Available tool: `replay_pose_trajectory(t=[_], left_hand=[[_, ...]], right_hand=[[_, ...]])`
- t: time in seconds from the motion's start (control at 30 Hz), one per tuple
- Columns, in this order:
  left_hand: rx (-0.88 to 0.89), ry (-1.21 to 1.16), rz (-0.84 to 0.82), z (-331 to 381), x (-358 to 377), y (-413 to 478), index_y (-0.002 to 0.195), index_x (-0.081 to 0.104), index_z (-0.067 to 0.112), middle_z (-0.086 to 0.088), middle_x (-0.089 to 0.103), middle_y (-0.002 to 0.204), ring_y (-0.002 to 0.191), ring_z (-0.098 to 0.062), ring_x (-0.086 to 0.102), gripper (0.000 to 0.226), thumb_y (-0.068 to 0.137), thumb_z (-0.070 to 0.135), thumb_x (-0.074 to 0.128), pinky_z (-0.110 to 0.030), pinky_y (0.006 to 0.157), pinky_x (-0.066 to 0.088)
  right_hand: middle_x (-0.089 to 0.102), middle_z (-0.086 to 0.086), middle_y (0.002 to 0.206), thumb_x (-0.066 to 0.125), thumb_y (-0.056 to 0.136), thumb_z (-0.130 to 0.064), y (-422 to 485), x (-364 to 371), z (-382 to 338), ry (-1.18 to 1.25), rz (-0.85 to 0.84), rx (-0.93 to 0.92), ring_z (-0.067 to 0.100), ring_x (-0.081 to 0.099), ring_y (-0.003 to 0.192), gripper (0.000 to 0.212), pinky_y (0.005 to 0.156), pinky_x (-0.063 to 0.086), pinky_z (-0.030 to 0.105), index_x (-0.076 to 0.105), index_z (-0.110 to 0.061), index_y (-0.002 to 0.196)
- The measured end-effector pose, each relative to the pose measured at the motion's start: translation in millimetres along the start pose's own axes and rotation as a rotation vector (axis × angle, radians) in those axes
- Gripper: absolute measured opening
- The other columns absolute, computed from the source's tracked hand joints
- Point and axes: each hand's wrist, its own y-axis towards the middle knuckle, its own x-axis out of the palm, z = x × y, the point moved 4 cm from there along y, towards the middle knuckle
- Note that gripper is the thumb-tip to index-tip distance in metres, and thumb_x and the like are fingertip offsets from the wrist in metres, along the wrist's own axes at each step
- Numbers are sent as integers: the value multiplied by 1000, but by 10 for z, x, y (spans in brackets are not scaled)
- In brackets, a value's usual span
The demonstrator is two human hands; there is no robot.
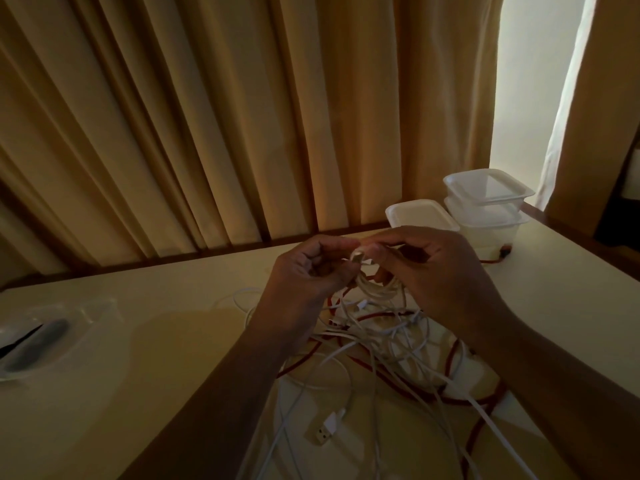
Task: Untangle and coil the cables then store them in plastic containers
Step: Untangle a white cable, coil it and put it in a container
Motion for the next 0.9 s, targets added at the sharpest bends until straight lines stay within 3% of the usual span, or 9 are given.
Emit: replay_pose_trajectory(t=[0.1, 0.3, 0.47, 0.57, 0.63, 0.73, 0.9], left_hand=[[-35, -68, 20, -24, -9, 12, 102, 76, 9, -11, 76, 93, 82, -17, 71, 28, 74, 5, 78, -24, 72, 57], [-203, -233, -20, -60, 21, 15, 105, 73, 2, -15, 74, 94, 85, -20, 71, 29, 76, 1, 70, -24, 75, 59], [-248, -351, 20, -88, 29, 16, 97, 77, 4, -17, 73, 98, 91, -24, 71, 19, 84, 5, 64, -36, 90, 59], [-273, -364, 26, -121, 51, 7, 90, 79, 10, -14, 73, 96, 89, -23, 72, 26, 86, -6, 59, -36, 82, 62], [-273, -375, 26, -135, 58, 16, 101, 77, 12, -7, 71, 98, 88, -19, 72, 34, 87, -12, 58, -34, 75, 63], [-255, -397, 28, -128, 56, 23, 116, 72, 13, -4, 70, 102, 90, -18, 71, 36, 84, 0, 67, -36, 78, 62], [-253, -410, 39, -130, 93, 0, 111, 74, 14, -7, 68, 103, 89, -17, 70, 30, 82, 8, 71, -33, 71, 62]], right_hand=[[76, -16, 80, 74, 89, -28, 6, -39, -10, 20, 9, 8, 2, 73, 71, 15, 67, 56, 16, 77, -25, 103], [75, -10, 81, 74, 88, -32, -6, 5, 19, -31, 35, -1, 2, 73, 70, 15, 65, 62, 27, 72, -23, 100], [74, -9, 82, 73, 90, -32, -18, 15, -36, -178, 158, -177, -3, 71, 72, 20, 59, 58, 19, 72, -15, 101], [74, -8, 85, 72, 92, -33, -20, 6, -28, -205, 196, -211, -1, 71, 74, 20, 61, 59, 21, 71, -14, 99], [74, -7, 84, 73, 92, -31, -24, -6, -34, -208, 235, -221, 1, 71, 75, 19, 62, 58, 21, 72, -13, 98], [73, -4, 83, 73, 92, -29, -28, -8, -63, -229, 281, -256, 4, 70, 74, 19, 60, 56, 21, 71, -10, 96], [72, -2, 83, 71, 93, -29, -46, 44, -71, -262, 296, -289, 5, 69, 73, 20, 59, 56, 23, 68, -9, 96]])
